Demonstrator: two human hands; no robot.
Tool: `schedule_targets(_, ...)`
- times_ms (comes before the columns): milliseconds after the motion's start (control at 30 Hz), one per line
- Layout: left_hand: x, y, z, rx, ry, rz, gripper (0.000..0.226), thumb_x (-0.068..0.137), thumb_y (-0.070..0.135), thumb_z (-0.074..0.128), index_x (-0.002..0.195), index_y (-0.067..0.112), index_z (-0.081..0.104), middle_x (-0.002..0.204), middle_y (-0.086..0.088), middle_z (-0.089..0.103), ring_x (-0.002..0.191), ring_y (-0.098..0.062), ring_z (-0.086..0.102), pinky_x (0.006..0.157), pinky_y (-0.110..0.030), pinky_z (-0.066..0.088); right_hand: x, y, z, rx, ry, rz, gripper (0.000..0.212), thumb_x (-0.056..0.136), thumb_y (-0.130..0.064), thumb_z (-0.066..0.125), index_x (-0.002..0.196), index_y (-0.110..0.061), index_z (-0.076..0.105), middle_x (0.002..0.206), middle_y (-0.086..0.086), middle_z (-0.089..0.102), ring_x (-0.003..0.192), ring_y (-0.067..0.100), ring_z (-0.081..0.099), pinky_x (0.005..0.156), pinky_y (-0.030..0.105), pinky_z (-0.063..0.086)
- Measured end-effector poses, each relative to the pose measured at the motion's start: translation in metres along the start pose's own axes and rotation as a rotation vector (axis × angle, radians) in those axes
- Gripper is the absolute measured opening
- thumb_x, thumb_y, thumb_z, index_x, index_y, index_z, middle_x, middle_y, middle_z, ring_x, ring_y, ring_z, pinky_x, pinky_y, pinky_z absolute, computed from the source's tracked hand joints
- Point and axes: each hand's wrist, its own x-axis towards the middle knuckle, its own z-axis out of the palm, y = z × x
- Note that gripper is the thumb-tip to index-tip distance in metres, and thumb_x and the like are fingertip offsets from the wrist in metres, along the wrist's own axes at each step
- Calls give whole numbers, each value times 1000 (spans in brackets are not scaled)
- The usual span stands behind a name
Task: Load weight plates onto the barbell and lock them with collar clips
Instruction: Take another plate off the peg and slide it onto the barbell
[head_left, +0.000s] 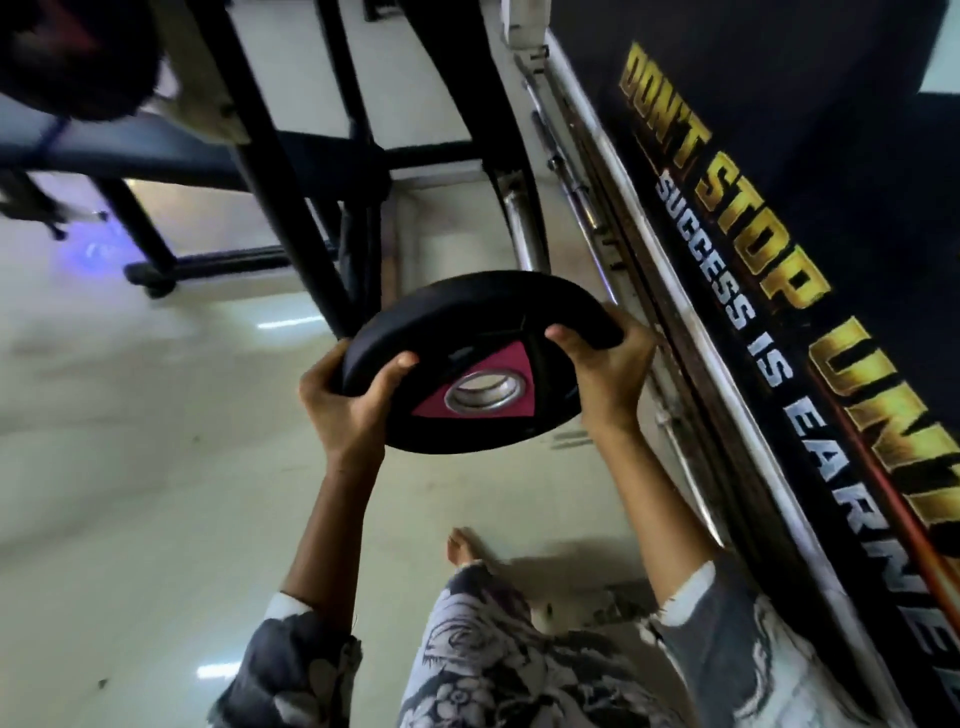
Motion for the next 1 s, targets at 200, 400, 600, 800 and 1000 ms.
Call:
schedule_targets(200, 5, 83, -109, 100, 164, 123, 18, 69, 34, 61, 52, 36, 56, 45, 26, 44, 49, 12, 35, 46, -7, 30, -58, -82, 74, 18, -135, -85, 48, 46, -58, 78, 50, -25, 44, 40, -16, 48, 44, -1, 42, 54, 26, 40)
schedule_targets(400, 27, 115, -225, 177, 266, 182, 18, 67, 34, 62, 51, 33, 54, 44, 23, 42, 47, 10, 34, 44, -11, 29, -118, -128, 172, 108, -177, -107, 48, 42, -76, 60, 51, -32, 44, 42, -16, 47, 43, 0, 44, 44, 15, 35)
schedule_targets(600, 78, 122, -324, 164, 244, 186, 22, 66, 33, 63, 47, 31, 50, 43, 20, 37, 47, 8, 31, 43, -13, 27, -166, -145, 272, 151, -137, -95, 60, 43, -77, 65, 50, -20, 48, 46, -13, 45, 46, 1, 39, 46, 27, 36)
schedule_targets(800, 146, 106, -360, 73, 134, 194, 25, 66, 37, 64, 46, 32, 49, 42, 19, 38, 47, 8, 31, 44, -11, 28, -160, -157, 334, 24, -6, -137, 42, 57, -41, 82, 48, -32, 42, 47, -15, 45, 44, 0, 42, 47, 25, 35)
schedule_targets(1000, 189, 85, -357, -25, -5, 203, 13, 69, 37, 67, 56, 35, 64, 48, 25, 54, 51, 13, 46, 50, -7, 38, -150, -159, 351, 4, 123, -140, 43, 46, -70, 65, 51, -31, 49, 50, -17, 49, 46, -2, 47, 45, 12, 33)
